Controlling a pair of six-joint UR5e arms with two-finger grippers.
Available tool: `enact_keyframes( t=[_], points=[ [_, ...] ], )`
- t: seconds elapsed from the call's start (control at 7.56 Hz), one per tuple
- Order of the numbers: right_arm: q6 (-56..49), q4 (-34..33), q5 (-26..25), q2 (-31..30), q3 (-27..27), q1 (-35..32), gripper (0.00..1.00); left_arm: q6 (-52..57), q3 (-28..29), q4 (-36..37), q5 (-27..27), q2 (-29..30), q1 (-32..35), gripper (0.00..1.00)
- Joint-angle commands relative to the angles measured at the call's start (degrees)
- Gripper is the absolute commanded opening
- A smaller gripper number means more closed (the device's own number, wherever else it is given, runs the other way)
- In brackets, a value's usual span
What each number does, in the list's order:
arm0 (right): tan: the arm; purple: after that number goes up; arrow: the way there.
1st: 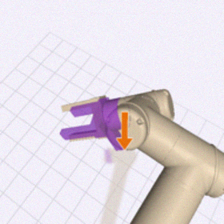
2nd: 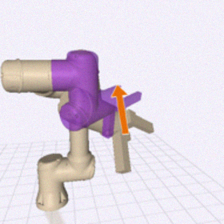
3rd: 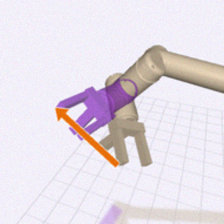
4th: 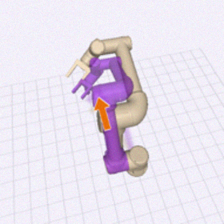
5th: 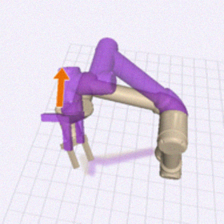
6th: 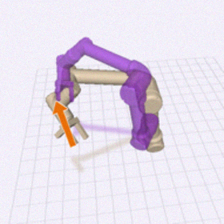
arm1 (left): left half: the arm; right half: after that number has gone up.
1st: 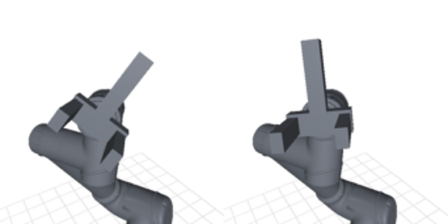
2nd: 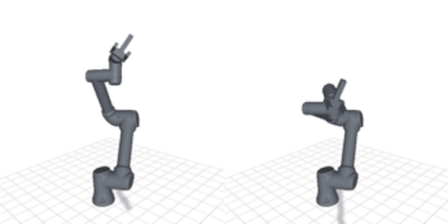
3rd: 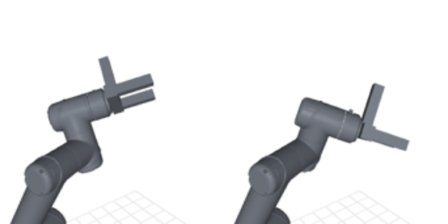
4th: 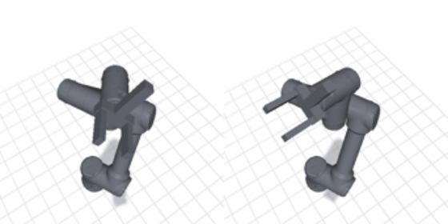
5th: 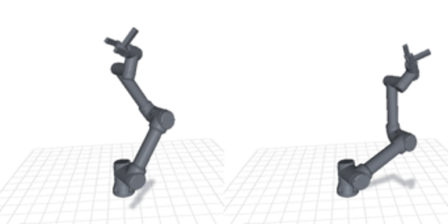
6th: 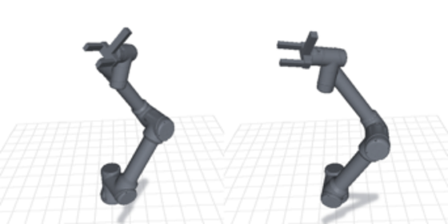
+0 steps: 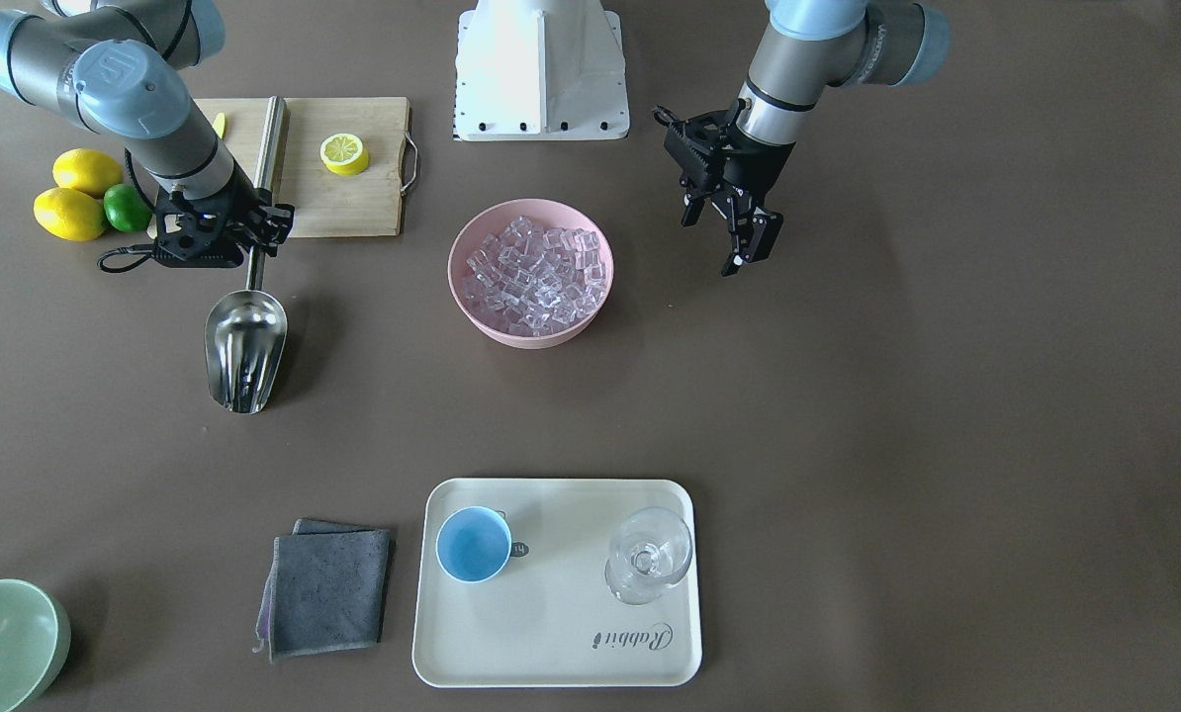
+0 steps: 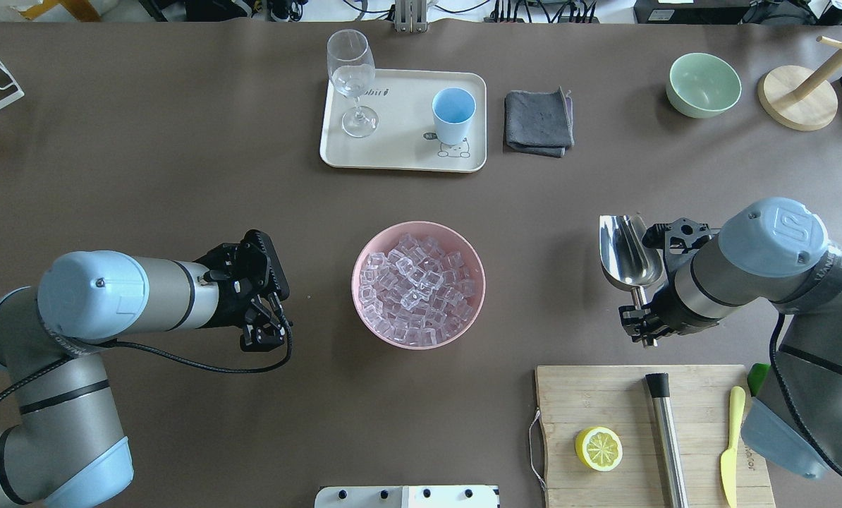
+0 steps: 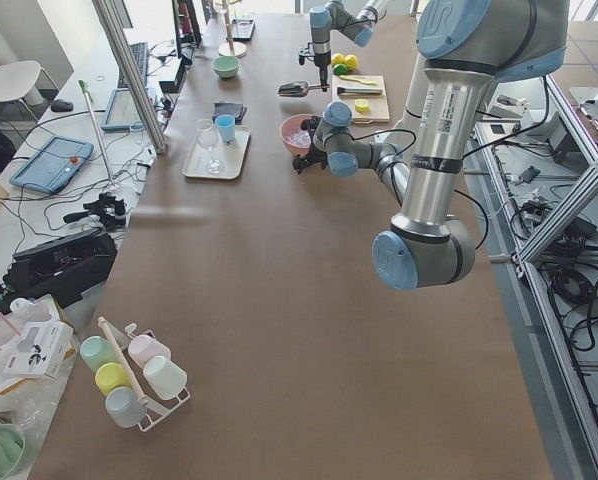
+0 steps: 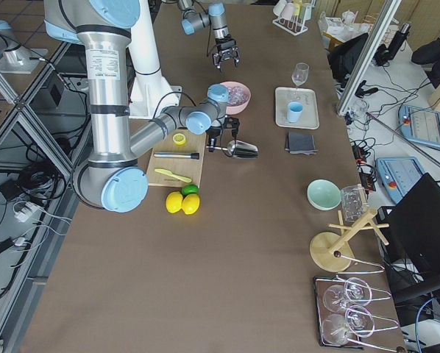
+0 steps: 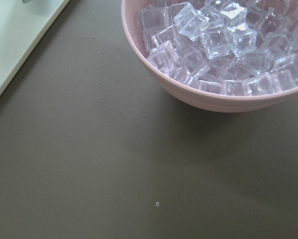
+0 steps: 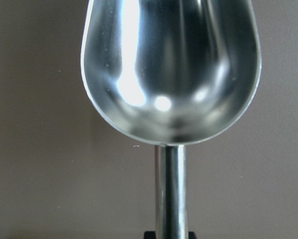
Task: Put ice in cup with scoop
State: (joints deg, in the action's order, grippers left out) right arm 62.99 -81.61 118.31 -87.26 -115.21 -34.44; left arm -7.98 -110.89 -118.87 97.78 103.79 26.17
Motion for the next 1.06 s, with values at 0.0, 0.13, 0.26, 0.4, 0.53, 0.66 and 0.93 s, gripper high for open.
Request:
enact_keyframes(
  t=[0.0,0.13,0.26,0.4,0.53,0.66,0.93],
  points=[
    [-6.3,-7.6,2.0,0.8,-5.3,-4.8,0.00,-0.4,2.7,-10.1,0.2,-2.0,0.0,0.98],
    [-7.5,-11.6,1.5,2.8,-6.2,-7.6,0.00,-0.5,3.8,-13.3,-0.3,-2.0,-0.5,0.98],
    [-13.0,-12.5,1.8,3.2,-6.6,-10.2,0.00,-0.4,4.0,-14.4,-0.5,-1.9,-0.8,0.98],
    [-16.0,-14.3,2.0,3.7,-7.5,-11.9,0.00,-0.3,4.2,-15.1,-1.2,-1.2,-4.3,0.98],
    [-21.5,-16.5,1.3,5.2,-7.4,-14.1,0.00,-0.3,4.2,-16.4,-5.7,-1.0,-6.8,0.98],
    [-29.8,-18.6,1.1,5.6,-7.0,-16.3,0.00,-0.2,4.2,-16.5,-9.2,-0.8,-8.6,0.98],
    [-35.1,-25.2,1.7,8.3,-6.3,-16.5,0.00,-0.4,4.1,-17.4,-9.2,0.8,-8.8,0.98]
  ],
)
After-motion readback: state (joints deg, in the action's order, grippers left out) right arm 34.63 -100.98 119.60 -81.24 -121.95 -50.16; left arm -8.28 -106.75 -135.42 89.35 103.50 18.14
